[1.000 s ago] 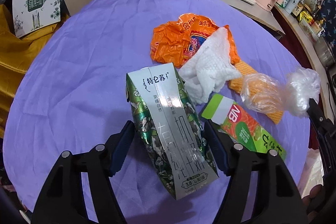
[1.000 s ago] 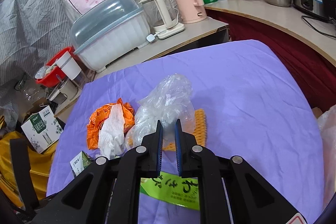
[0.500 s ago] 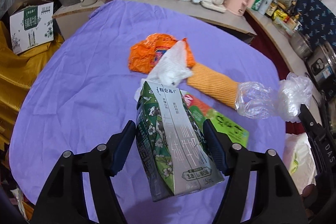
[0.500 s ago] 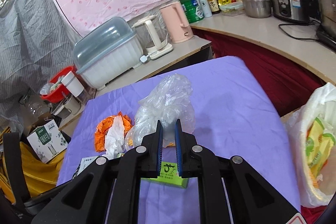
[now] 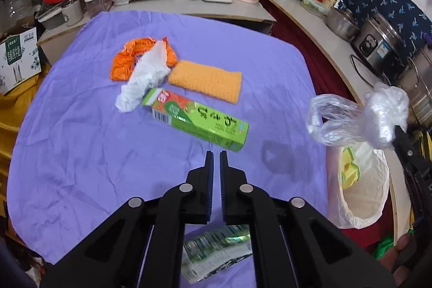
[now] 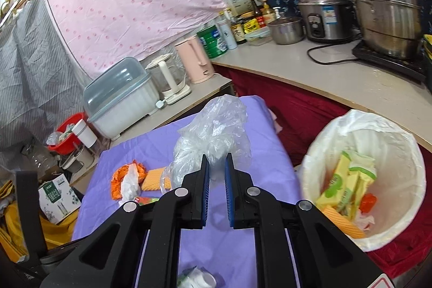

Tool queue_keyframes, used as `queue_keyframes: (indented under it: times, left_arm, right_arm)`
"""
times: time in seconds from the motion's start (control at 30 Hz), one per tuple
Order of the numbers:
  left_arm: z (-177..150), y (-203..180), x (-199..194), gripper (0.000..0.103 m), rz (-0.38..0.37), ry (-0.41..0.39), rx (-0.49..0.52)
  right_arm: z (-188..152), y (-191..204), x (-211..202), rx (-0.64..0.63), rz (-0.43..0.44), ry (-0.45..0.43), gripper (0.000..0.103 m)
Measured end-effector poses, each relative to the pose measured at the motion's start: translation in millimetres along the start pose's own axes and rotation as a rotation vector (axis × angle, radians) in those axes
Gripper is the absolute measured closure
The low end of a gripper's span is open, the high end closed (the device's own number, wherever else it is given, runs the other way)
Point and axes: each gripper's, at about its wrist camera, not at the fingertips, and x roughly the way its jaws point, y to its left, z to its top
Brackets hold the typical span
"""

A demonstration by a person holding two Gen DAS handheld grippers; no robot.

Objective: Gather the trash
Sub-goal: 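Carry the milk carton and plastic bag over the bin and release both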

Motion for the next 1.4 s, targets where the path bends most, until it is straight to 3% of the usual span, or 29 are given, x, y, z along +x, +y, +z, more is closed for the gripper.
queue_keyframes:
  times: [0.13,0.17,0.2,0.23,0.27,0.37,0.63,1.13,1.23,1.4]
  left_arm:
    - [-24,-3,2,0.095,-0.023,0.038,0.032]
    - [-31,-4,1,0.084,-0.032,0.049,0.048]
    - [-38,-6,1,0.065,-0.041,0.061,0.065]
    - [-49,-6,0,0.056,-0.059,0.072,0.091]
    - [-56,-8,-1,0.051,-0.064,0.073,0.112]
    - [-77,-13,-8,0.048,-0.071,0.080,0.210]
    - [-133,-38,-24,0.042,-0.121,0.081,0.437]
    - [-201,-61,-22,0.038,-0.181,0.136,0.609]
    - [-205,-62,-15,0.040,-0.166,0.141,0.611]
    - [-204,-64,-13,0.054,-0.166,0.144,0.611]
  right_arm:
    - [-11,-19,-17,0.007,-0.034,-0.001,0.092]
    - [-15,-24,-23,0.008,-0.048,-0.002,0.092]
    - [-18,-29,-27,0.010,-0.053,-0.003,0.092]
    - [-21,-33,-31,0.013,-0.060,-0.001,0.092]
    - [-25,-36,-35,0.014,-0.065,0.001,0.092]
    - [-34,-47,-44,0.023,-0.081,0.011,0.092]
    - [-51,-59,-65,0.034,-0.105,0.017,0.092]
    - [-61,-69,-108,0.038,-0.127,-0.019,0.092]
    - [-63,-68,-111,0.033,-0.126,-0.018,0.092]
    - [-65,-70,-112,0.034,-0.124,-0.016,0.092]
